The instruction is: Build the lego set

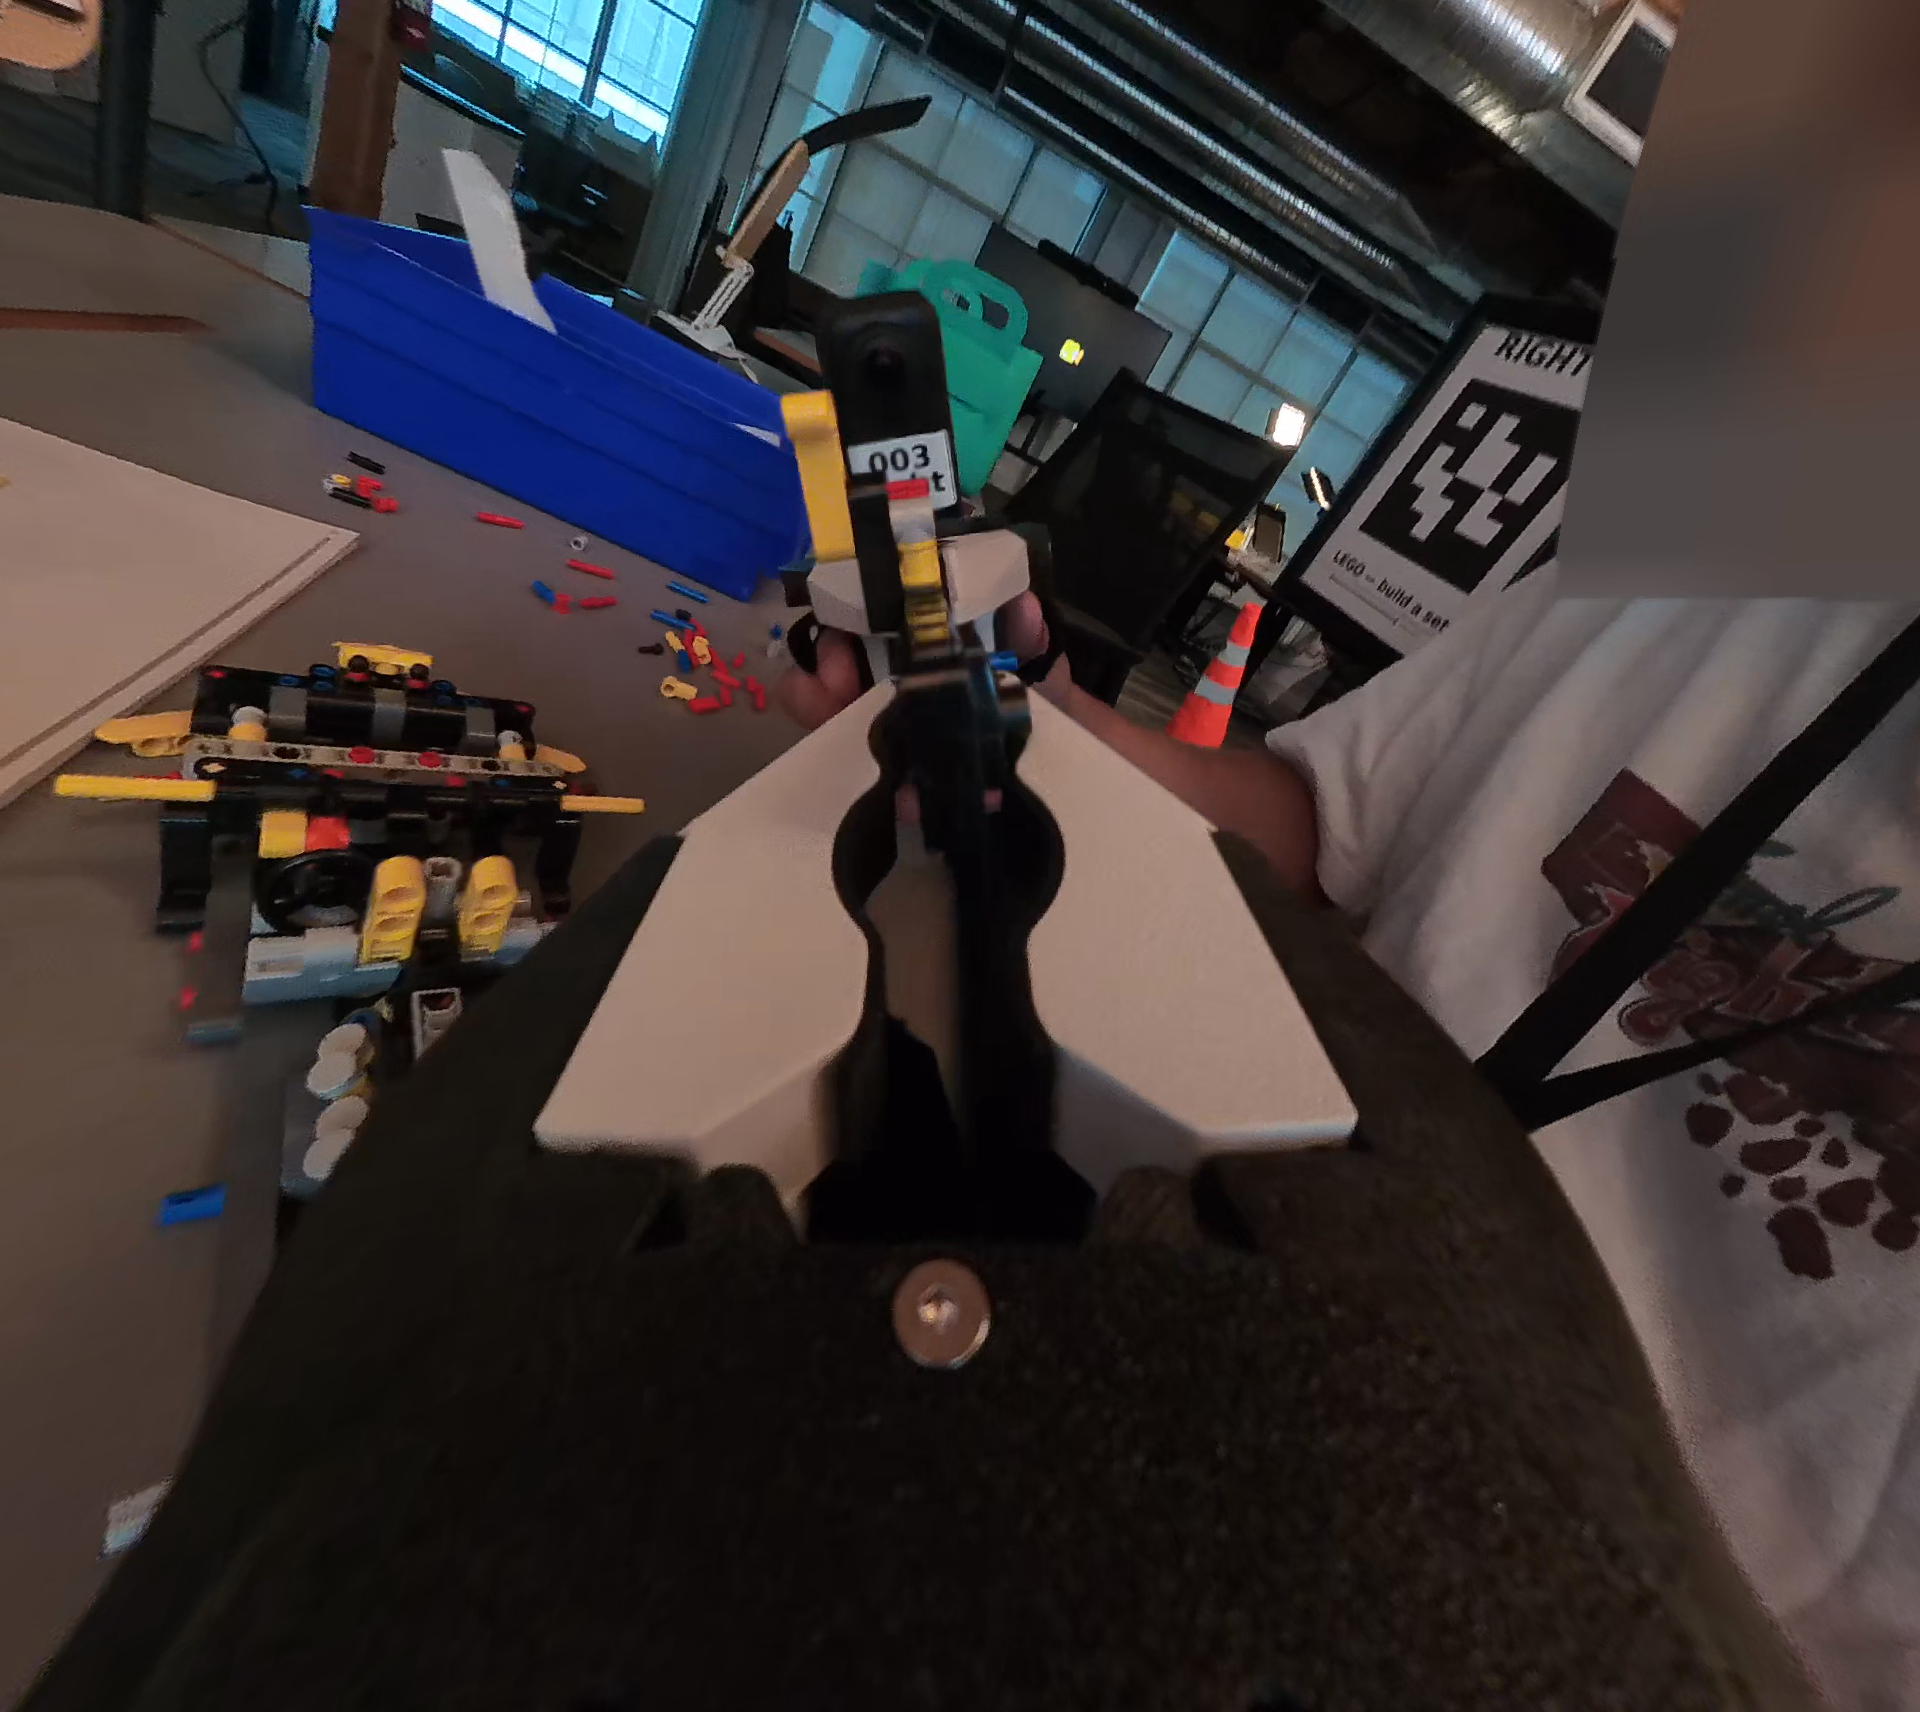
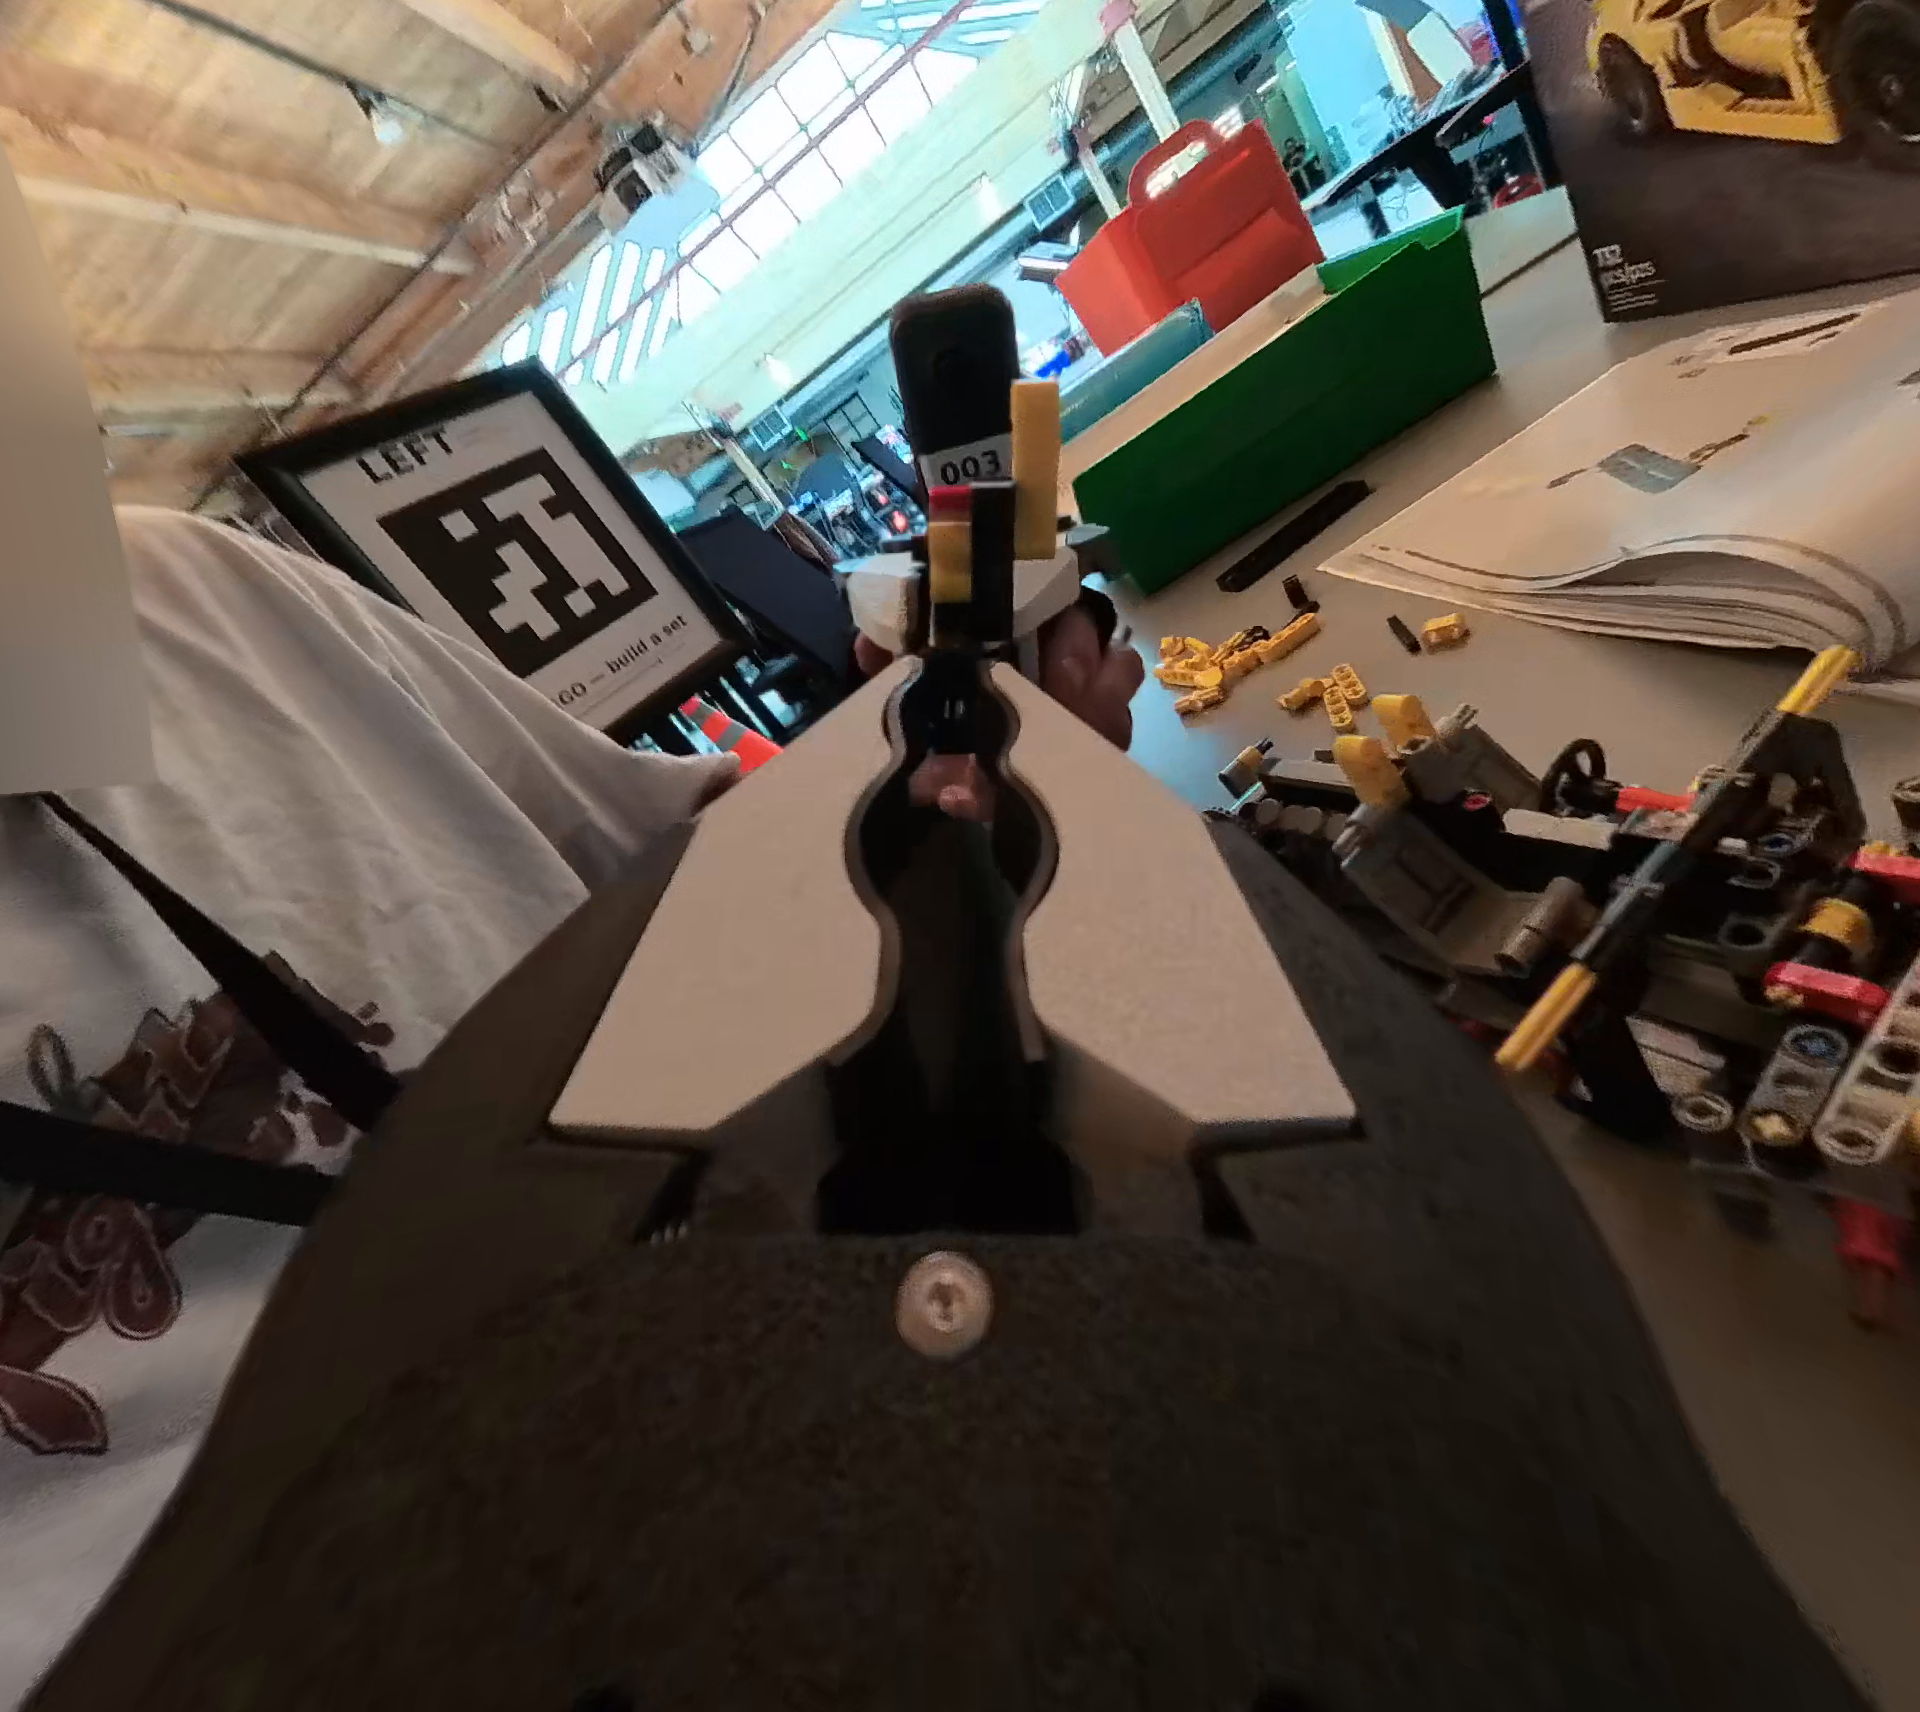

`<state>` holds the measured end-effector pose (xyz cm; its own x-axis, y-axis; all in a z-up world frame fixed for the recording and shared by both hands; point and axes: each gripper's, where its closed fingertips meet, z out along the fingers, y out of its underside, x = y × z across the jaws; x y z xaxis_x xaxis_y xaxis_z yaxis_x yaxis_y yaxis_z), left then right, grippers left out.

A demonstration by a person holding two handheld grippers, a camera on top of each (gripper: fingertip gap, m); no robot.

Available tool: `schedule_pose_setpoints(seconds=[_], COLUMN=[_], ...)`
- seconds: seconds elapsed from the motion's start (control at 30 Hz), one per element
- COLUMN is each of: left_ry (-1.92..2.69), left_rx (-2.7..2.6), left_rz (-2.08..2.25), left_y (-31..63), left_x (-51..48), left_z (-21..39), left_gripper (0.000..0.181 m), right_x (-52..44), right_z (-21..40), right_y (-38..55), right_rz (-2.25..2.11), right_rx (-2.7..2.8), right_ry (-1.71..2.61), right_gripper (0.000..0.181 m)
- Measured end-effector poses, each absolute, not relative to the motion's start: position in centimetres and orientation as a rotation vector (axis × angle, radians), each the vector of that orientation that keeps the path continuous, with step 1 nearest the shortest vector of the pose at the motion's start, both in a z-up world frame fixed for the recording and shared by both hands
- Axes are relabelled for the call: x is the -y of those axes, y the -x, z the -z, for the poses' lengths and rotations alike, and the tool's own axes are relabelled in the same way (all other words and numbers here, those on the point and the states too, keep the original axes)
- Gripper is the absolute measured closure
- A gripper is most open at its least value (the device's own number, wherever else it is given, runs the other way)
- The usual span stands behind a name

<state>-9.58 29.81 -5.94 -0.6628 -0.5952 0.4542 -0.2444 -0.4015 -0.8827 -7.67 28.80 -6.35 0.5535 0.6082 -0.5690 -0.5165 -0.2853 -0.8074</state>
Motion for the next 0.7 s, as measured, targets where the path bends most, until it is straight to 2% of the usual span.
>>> schedule_pose_setpoints(seconds=[0.53, 0.7], left_ry=[1.252, 1.229], left_rx=[-1.287, -1.268], left_rz=[2.315, 2.179], left_y=[8.9, 8.1], left_x=[-32.9, -33.0], left_z=[4.7, 5.0], left_gripper=[0.167, 0.166], right_x=[-29.2, -29.6], right_z=[6.2, 6.3], right_y=[5.6, 5.1], right_rz=[-1.143, -1.155], right_rx=[-0.054, -0.104], right_ry=[1.456, 1.442], right_gripper=[0.174, 0.174])
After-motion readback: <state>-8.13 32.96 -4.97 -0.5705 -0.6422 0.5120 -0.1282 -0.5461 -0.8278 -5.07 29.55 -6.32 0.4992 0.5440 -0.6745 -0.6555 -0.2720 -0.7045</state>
